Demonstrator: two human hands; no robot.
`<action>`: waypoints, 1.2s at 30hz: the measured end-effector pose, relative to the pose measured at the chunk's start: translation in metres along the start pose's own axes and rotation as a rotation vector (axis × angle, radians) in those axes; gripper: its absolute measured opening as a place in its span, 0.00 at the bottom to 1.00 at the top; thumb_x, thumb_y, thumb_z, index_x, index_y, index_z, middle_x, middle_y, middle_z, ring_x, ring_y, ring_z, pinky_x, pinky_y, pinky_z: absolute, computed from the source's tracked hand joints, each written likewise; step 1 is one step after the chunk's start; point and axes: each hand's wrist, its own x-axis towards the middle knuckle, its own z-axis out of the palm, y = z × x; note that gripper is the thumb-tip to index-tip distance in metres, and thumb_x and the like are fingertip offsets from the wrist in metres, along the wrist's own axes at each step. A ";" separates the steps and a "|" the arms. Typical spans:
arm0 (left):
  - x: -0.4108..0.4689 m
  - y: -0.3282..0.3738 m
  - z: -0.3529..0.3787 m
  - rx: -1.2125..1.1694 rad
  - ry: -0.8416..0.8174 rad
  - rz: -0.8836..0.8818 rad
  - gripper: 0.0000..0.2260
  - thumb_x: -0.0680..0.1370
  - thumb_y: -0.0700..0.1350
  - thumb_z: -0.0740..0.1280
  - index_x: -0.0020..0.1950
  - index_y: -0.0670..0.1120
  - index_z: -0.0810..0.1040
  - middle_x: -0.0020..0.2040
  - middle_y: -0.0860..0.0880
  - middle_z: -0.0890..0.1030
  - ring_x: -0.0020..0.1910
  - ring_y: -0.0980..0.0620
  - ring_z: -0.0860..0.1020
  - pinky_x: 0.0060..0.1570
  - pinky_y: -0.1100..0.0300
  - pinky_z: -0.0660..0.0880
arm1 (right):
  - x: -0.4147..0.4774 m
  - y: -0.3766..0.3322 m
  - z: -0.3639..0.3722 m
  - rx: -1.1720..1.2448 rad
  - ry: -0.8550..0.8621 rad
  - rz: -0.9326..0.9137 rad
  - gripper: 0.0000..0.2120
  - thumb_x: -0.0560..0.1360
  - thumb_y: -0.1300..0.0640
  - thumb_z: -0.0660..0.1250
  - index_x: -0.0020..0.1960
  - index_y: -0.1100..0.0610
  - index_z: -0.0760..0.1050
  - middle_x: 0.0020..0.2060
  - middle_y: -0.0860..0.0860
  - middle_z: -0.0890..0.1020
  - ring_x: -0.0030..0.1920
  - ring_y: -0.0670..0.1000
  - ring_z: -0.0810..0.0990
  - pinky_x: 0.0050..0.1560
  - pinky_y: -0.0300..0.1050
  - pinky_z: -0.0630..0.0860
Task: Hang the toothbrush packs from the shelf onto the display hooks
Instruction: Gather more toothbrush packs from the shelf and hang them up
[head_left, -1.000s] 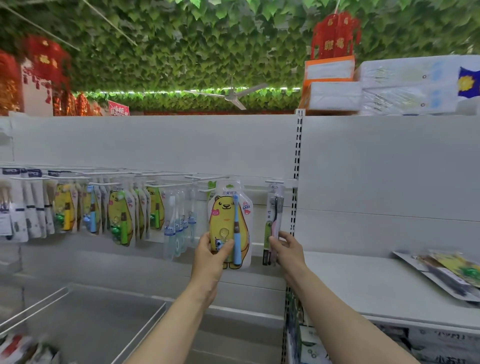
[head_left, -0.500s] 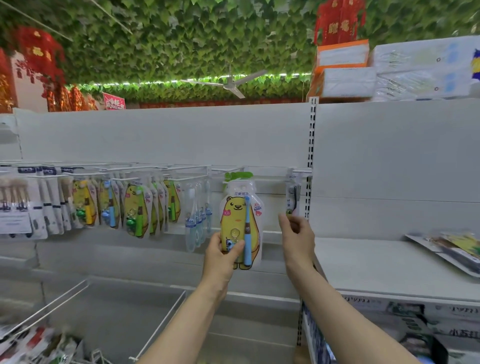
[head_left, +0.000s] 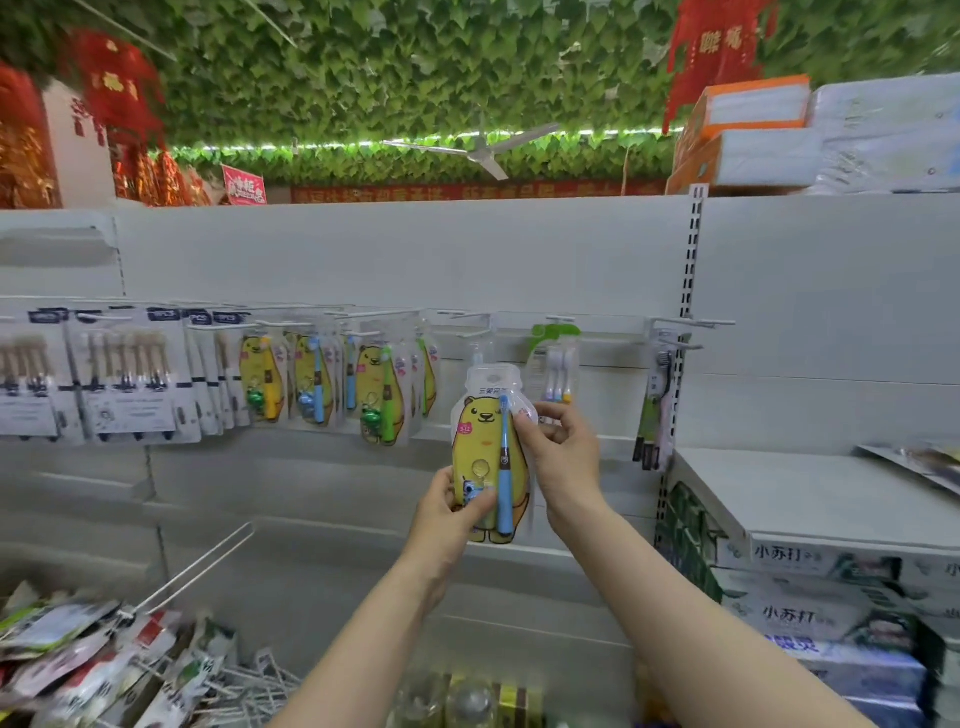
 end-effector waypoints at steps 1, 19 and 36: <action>-0.005 0.002 -0.011 0.009 -0.022 -0.005 0.15 0.77 0.41 0.72 0.63 0.47 0.75 0.54 0.46 0.85 0.56 0.43 0.82 0.61 0.41 0.76 | -0.005 0.001 0.009 -0.011 0.010 0.002 0.06 0.76 0.57 0.73 0.51 0.52 0.77 0.41 0.54 0.85 0.40 0.48 0.85 0.36 0.39 0.79; -0.004 0.045 -0.222 0.004 0.210 0.036 0.13 0.77 0.39 0.72 0.59 0.42 0.74 0.51 0.42 0.85 0.46 0.47 0.84 0.42 0.57 0.79 | -0.026 0.018 0.212 -0.102 -0.190 -0.045 0.05 0.76 0.54 0.73 0.51 0.53 0.81 0.44 0.56 0.85 0.46 0.53 0.84 0.45 0.48 0.82; 0.106 0.049 -0.313 0.017 0.139 0.089 0.12 0.77 0.39 0.71 0.59 0.44 0.73 0.49 0.47 0.86 0.50 0.46 0.85 0.47 0.53 0.80 | 0.044 0.053 0.320 -0.106 -0.087 -0.092 0.02 0.74 0.55 0.74 0.46 0.51 0.81 0.42 0.54 0.85 0.43 0.48 0.82 0.36 0.31 0.74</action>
